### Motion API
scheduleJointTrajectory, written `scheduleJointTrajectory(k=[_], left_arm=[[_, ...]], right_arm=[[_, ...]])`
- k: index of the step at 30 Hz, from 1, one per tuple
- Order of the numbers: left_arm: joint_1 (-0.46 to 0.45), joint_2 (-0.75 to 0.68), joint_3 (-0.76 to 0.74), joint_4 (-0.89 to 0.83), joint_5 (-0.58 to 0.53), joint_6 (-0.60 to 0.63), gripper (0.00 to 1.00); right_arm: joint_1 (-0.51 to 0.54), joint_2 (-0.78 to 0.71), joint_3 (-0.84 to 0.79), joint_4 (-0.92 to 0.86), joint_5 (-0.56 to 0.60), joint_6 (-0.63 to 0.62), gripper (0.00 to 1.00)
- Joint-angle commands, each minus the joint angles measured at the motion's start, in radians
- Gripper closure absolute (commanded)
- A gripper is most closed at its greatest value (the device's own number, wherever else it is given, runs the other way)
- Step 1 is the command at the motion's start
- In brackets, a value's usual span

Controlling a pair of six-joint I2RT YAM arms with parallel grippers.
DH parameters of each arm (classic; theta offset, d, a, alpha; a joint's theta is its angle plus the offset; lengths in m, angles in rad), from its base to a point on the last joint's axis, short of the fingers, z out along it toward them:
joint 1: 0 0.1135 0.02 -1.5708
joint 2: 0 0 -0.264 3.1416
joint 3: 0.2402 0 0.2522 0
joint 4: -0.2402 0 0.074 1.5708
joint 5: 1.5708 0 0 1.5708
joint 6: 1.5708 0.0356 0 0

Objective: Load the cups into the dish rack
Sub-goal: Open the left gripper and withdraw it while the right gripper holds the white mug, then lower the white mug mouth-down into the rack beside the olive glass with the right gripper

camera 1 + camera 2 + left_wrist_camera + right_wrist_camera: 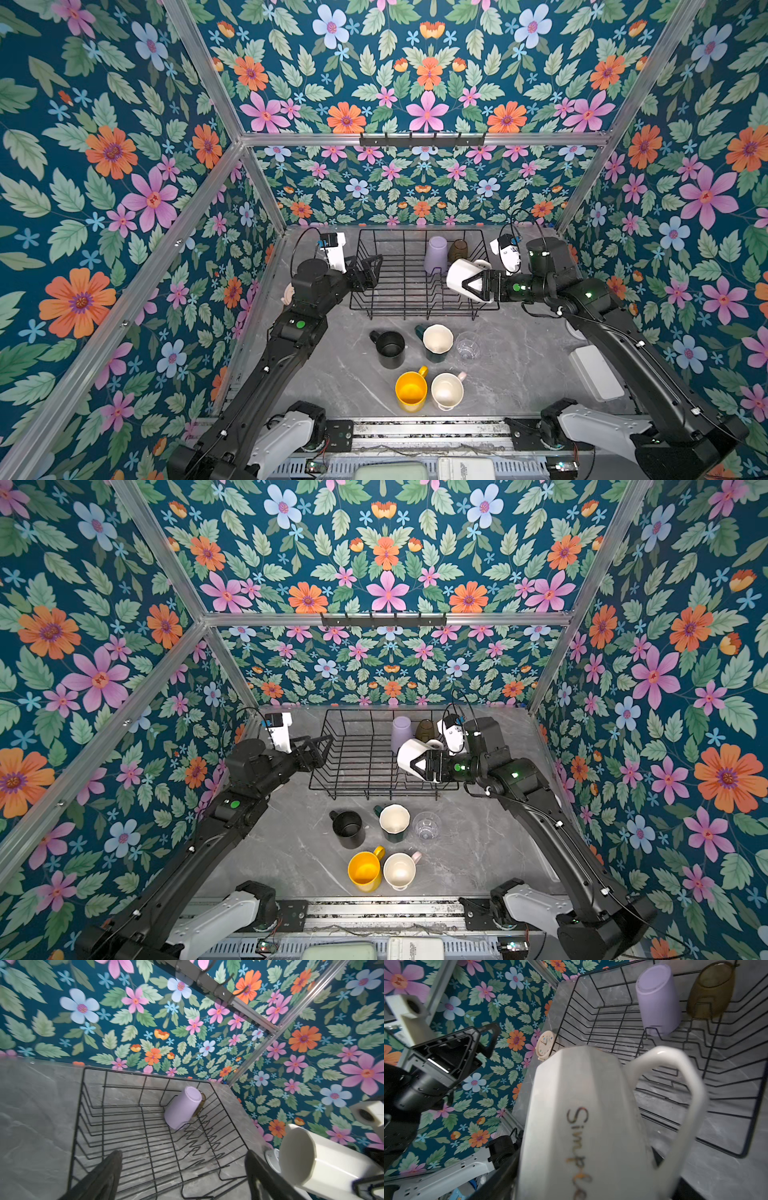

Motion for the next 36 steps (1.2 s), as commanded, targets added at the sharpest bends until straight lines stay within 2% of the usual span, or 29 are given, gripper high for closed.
scheduleJointTrajectory(k=[1, 14, 25, 36], left_arm=[[0.002, -0.046, -0.015, -0.034, -0.136, 0.054, 0.04], [0.001, -0.169, -0.057, -0.126, -0.242, 0.130, 0.00], [0.001, -0.213, -0.069, -0.161, -0.273, 0.159, 0.00], [0.001, -0.218, -0.075, -0.176, -0.291, 0.162, 0.00]], right_arm=[[-0.004, 0.030, 0.058, -0.069, 0.082, -0.066, 1.00], [-0.040, 0.216, 0.211, -0.177, 0.188, -0.126, 1.00], [-0.055, 0.357, 0.321, -0.236, 0.271, -0.165, 1.00], [-0.069, 0.533, 0.461, -0.317, 0.334, -0.136, 1.00]])
